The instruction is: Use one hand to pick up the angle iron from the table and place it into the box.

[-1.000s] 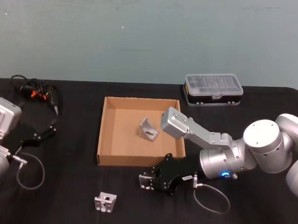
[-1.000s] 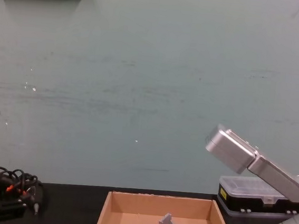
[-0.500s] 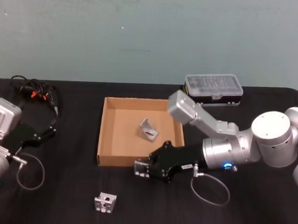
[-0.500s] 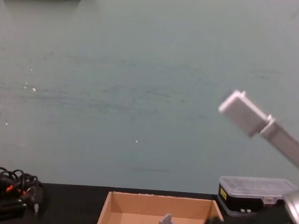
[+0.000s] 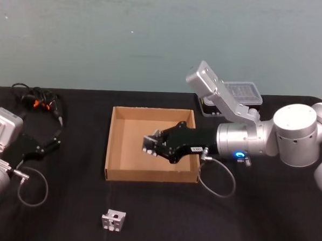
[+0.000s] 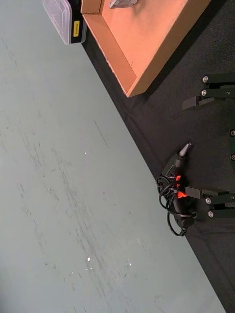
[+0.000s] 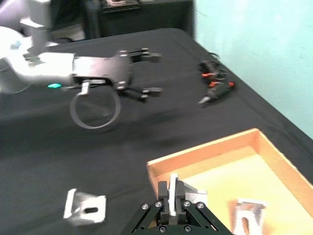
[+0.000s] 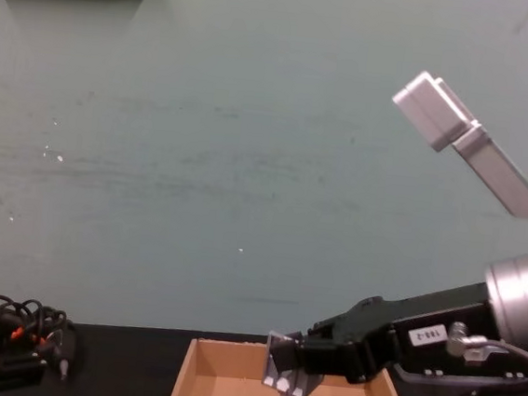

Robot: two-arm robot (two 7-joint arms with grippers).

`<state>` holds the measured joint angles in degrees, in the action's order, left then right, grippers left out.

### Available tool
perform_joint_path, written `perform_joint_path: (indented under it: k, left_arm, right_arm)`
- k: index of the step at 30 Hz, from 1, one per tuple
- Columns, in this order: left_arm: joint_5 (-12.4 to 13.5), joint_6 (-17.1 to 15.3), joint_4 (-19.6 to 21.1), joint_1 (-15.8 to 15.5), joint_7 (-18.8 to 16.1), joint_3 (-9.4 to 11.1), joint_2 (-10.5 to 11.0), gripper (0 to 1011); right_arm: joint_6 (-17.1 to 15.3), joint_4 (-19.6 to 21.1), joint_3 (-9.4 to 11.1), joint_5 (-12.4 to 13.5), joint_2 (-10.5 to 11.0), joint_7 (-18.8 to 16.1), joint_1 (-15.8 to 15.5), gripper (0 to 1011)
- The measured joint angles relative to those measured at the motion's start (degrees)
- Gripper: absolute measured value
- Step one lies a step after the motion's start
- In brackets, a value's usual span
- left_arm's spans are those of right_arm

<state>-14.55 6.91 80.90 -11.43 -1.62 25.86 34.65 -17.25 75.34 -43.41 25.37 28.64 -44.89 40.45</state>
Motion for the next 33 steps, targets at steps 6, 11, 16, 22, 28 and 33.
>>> perform_joint_path:
  k: [6, 11, 16, 22, 28, 33]
  left_arm:
    - [0.0, 0.0, 0.0, 0.0, 0.0, 0.0, 0.0, 1000]
    - [0.0, 0.0, 0.0, 0.0, 0.0, 0.0, 0.0, 1000]
    - [0.0, 0.0, 0.0, 0.0, 0.0, 0.0, 0.0, 1000]
    - [0.0, 0.0, 0.0, 0.0, 0.0, 0.0, 0.0, 1000]
    - [0.0, 0.0, 0.0, 0.0, 0.0, 0.0, 0.0, 1000]
    - [0.0, 0.0, 0.0, 0.0, 0.0, 0.0, 0.0, 1000]
  right_arm:
    - [-4.1, -5.5, -0.3, 0.2, -4.1, 3.0, 2.4, 79]
    - [-6.4, -10.6, -1.6, -0.6, -7.5, 3.4, 5.2, 78]
    - [-7.3, -15.0, -3.4, -2.8, -10.3, 3.6, 7.9, 79]
    - [-8.1, -18.0, -5.0, -4.8, -12.2, 2.7, 9.8, 79]
    - [-9.2, -20.4, -5.7, -5.9, -13.7, 1.7, 10.7, 79]
    - [-9.2, -20.2, -5.6, -5.9, -13.6, 1.8, 10.7, 79]
